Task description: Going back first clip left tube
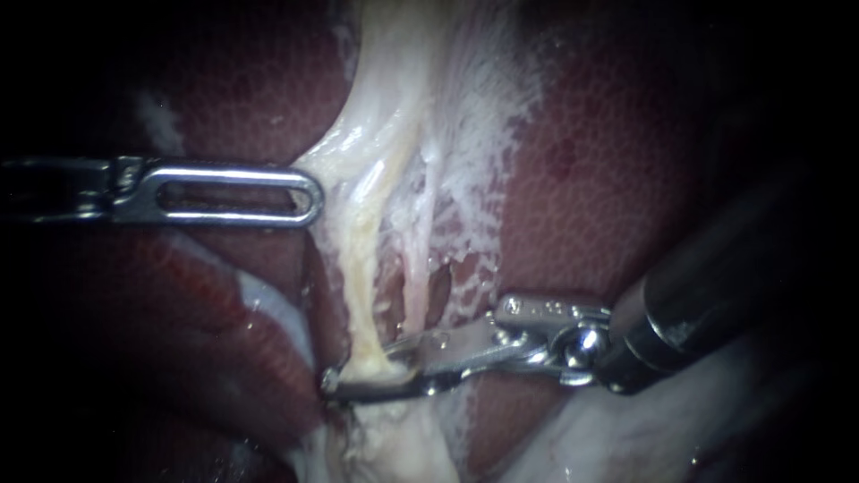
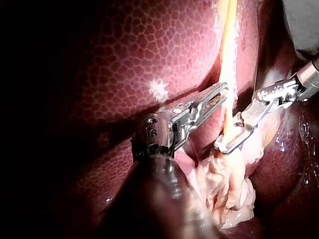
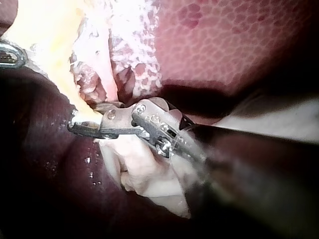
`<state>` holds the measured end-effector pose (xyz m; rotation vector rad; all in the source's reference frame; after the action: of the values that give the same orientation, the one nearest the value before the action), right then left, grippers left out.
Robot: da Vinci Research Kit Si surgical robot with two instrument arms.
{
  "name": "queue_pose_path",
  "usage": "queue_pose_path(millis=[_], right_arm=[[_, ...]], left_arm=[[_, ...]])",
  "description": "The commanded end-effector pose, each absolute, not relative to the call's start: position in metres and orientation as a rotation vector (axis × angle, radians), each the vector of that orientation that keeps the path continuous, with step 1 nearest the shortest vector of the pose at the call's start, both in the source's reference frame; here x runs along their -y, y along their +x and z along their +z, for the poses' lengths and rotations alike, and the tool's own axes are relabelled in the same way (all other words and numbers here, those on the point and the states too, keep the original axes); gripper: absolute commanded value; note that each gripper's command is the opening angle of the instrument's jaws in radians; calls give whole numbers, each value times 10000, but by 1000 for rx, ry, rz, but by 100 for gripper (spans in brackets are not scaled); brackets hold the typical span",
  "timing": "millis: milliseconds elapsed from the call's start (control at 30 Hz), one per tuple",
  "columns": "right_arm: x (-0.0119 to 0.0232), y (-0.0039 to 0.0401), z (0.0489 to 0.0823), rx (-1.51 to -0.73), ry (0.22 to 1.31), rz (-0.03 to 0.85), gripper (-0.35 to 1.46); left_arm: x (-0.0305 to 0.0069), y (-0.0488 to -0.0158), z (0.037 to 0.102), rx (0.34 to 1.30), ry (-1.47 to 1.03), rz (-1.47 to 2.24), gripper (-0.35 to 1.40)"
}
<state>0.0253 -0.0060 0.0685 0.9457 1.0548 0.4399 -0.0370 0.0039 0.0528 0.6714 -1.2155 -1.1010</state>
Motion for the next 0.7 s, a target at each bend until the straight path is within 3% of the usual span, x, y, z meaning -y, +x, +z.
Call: queue_pose_path(millis=[33,267,700], right_arm=[[59,254,685,-1052,945,441,41],[59,261,684,-1054,918,460,56],[58,263,684,-1076,898,436,57]], left_arm=[[-38,-370,528,1215,671,-1102,-35],[-38,-370,528,1215,671,-1102,-35],[-38,-370,528,1215,671,-1102,-35]])
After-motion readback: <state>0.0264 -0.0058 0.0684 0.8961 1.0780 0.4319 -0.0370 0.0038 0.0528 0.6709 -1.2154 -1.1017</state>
